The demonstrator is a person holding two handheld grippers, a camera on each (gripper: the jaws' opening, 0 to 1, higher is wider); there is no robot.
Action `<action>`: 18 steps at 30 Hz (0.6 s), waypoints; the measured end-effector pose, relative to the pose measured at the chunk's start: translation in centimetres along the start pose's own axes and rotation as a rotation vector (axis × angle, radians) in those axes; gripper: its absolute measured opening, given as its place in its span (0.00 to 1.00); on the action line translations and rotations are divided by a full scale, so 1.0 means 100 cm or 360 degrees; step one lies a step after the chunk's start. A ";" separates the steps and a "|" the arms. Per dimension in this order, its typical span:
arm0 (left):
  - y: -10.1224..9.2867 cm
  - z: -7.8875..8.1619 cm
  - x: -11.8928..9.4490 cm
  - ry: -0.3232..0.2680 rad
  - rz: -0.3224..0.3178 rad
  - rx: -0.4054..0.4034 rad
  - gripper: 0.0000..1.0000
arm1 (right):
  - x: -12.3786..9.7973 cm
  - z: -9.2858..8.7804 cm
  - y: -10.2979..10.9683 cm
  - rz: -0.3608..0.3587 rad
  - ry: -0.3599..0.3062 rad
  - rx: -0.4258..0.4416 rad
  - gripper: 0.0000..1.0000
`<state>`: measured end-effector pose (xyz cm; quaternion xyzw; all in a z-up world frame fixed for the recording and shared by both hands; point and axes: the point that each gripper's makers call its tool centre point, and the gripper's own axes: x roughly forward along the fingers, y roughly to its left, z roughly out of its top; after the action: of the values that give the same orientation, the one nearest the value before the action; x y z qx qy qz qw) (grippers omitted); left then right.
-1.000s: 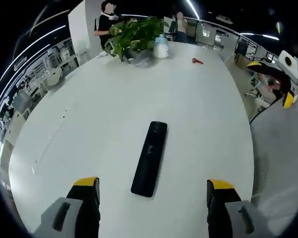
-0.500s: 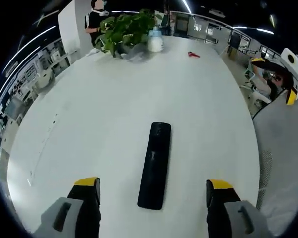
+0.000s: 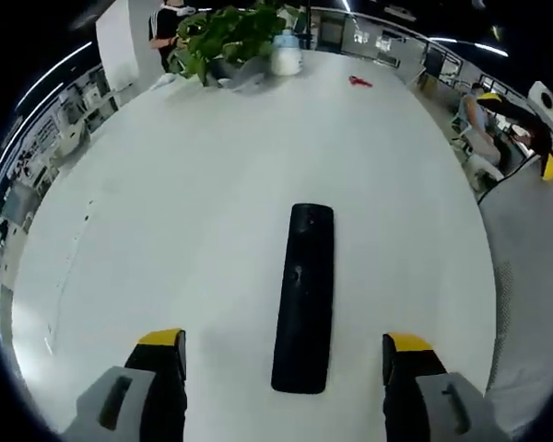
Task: Press the specified remote control buttons in sequence, fully releasing each button before pressing the next.
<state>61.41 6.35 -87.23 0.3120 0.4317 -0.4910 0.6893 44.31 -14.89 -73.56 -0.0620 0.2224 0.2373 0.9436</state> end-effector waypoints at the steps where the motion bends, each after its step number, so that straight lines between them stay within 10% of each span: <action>1: 0.001 0.000 0.000 0.0001 0.0007 0.0021 0.90 | 0.000 -0.001 0.000 0.0000 0.0005 -0.0001 0.79; 18: -0.011 0.002 0.010 0.0097 -0.0074 0.0147 0.72 | 0.001 -0.002 0.004 0.0039 0.0017 0.0011 0.76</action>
<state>60.63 5.39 -88.01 0.3481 0.4366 -0.5166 0.6491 44.09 -14.55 -73.76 -0.0572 0.2289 0.2478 0.9396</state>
